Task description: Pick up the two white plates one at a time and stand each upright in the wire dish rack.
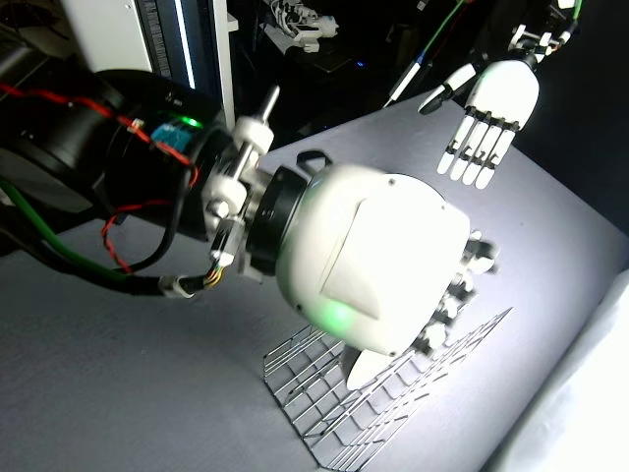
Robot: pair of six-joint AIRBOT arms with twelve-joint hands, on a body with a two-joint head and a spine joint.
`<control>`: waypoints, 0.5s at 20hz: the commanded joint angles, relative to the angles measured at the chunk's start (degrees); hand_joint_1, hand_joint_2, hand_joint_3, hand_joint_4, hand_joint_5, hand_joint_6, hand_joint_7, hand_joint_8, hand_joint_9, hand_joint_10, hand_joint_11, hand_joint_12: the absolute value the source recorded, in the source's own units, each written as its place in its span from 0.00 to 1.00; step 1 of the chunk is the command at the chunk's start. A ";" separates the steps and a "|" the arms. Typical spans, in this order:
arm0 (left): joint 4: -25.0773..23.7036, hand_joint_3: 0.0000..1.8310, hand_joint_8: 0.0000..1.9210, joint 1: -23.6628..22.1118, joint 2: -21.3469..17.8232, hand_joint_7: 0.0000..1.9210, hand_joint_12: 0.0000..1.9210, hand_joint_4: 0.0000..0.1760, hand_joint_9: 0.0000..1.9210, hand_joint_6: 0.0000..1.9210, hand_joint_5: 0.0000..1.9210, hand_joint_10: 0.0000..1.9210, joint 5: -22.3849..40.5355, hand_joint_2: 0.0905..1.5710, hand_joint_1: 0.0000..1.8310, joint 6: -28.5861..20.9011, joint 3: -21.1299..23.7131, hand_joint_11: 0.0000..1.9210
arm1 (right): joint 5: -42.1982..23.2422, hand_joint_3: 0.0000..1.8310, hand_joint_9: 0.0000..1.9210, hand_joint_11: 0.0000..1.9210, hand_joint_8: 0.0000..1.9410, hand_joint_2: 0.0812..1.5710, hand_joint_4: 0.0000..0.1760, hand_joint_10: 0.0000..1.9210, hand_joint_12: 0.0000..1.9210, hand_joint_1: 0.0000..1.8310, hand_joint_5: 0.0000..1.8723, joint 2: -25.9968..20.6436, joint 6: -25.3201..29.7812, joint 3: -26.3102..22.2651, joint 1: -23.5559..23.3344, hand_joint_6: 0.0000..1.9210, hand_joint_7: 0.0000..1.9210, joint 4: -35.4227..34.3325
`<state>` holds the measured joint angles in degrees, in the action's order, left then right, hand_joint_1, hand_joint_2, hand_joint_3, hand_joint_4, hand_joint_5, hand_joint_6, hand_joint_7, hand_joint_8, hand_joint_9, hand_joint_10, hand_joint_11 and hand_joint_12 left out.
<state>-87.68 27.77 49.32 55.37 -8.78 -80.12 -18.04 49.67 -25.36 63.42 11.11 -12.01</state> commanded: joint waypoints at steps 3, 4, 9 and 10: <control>5.29 0.00 0.00 2.27 0.35 0.00 0.00 0.00 0.00 0.00 0.00 0.00 0.73 0.69 0.00 2.07 1.24 0.00 | -8.51 0.00 0.54 0.49 0.38 0.67 0.00 0.47 0.76 0.82 0.47 -0.45 0.97 1.26 1.33 0.51 0.56 -0.62; 5.84 0.00 0.00 2.98 0.60 0.00 0.00 0.00 0.00 0.00 0.00 0.00 0.46 0.68 0.00 2.56 1.36 0.00 | -8.70 0.00 0.54 0.49 0.37 0.66 0.00 0.46 0.75 0.82 0.48 -0.45 1.01 1.39 1.94 0.50 0.56 -0.62; 7.25 0.00 0.00 5.38 2.21 0.00 0.00 0.00 0.00 0.00 0.00 0.00 -3.29 0.68 0.00 5.59 1.51 0.00 | -10.24 0.00 0.55 0.49 0.35 0.66 0.00 0.46 0.75 0.82 0.49 -0.44 1.16 1.72 5.87 0.50 0.57 -0.62; 7.29 0.00 0.00 5.79 2.66 0.00 0.00 0.00 0.00 0.00 0.00 0.00 -4.47 0.68 0.00 6.15 1.46 0.00 | -10.61 0.00 0.55 0.49 0.34 0.66 0.00 0.45 0.74 0.82 0.50 -0.44 1.19 1.82 6.92 0.49 0.57 -0.62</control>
<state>-84.14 33.80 52.05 49.76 -2.76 -78.56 -21.71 49.65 -24.86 65.12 18.68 -12.45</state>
